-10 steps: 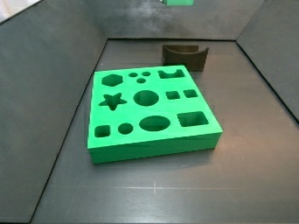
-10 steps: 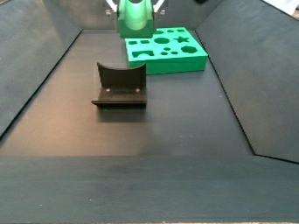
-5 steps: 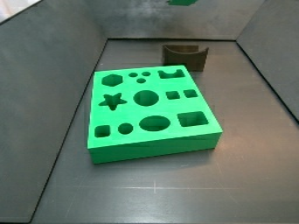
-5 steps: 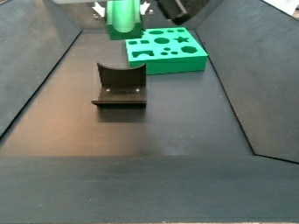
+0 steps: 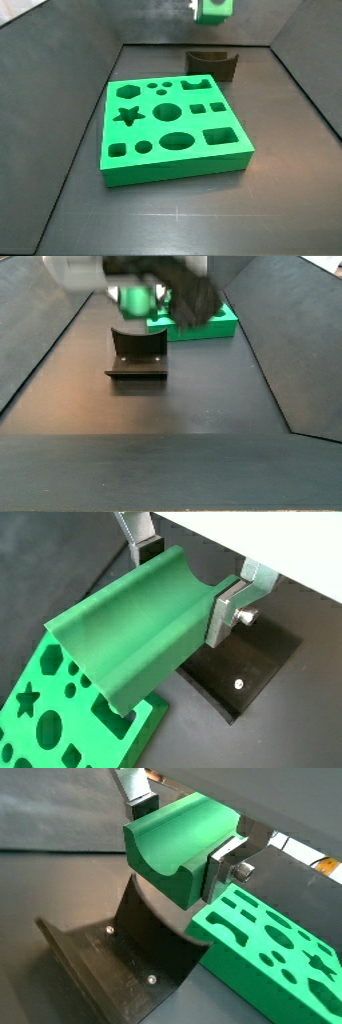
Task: Pick up the arch object. Move up. Place the arch object on the fixture. Regrasp the arch object. Move to above the board. Insert the arch object.
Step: Place the arch object on the fixture, then regrasp the arch object.
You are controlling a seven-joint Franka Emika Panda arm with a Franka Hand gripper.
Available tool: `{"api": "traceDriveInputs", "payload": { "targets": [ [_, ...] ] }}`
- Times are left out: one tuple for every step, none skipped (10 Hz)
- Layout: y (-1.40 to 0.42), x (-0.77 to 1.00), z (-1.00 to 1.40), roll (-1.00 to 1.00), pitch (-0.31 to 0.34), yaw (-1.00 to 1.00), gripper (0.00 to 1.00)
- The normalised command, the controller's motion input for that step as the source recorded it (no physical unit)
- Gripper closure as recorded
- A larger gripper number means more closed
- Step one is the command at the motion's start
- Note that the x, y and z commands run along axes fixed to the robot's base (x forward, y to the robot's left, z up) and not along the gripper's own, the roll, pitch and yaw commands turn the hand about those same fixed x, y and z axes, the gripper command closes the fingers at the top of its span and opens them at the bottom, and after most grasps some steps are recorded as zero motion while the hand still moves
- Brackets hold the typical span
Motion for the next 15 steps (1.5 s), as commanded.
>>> {"api": "traceDriveInputs", "payload": {
  "targets": [
    [0.09, 0.14, -1.0, -1.0, 0.003, -0.16, 1.0],
    [0.09, 0.15, -1.0, -1.0, 0.006, -0.15, 1.0],
    [0.1, 0.16, -1.0, -0.76, 0.01, -0.12, 1.0],
    [0.11, 0.17, -1.0, -0.6, 0.01, -0.11, 1.0],
    [0.11, 0.18, -1.0, -0.43, 0.024, -0.09, 1.0],
    [0.11, 0.19, -1.0, -0.29, 0.031, -0.08, 1.0],
    [0.11, 0.19, -1.0, -0.21, 0.033, -0.08, 1.0],
    [0.1, 0.16, -0.8, -0.18, 0.034, -0.08, 1.0],
    [0.09, 0.14, -0.62, -0.16, 0.036, -0.08, 1.0],
    [0.08, 0.1, -0.45, -0.12, 0.035, -0.07, 1.0],
    [0.06, 0.09, -0.45, -0.11, 0.029, -0.07, 1.0],
    [-0.5, 0.0, -0.17, 0.0, 0.0, 0.0, 1.0],
    [0.0, 0.0, 0.0, 0.0, 0.0, 0.0, 0.0],
    [0.0, 0.0, 1.0, -0.05, -0.031, 0.01, 0.0],
    [0.0, -0.01, 1.0, -0.04, -0.023, 0.03, 0.0]
  ]
}}
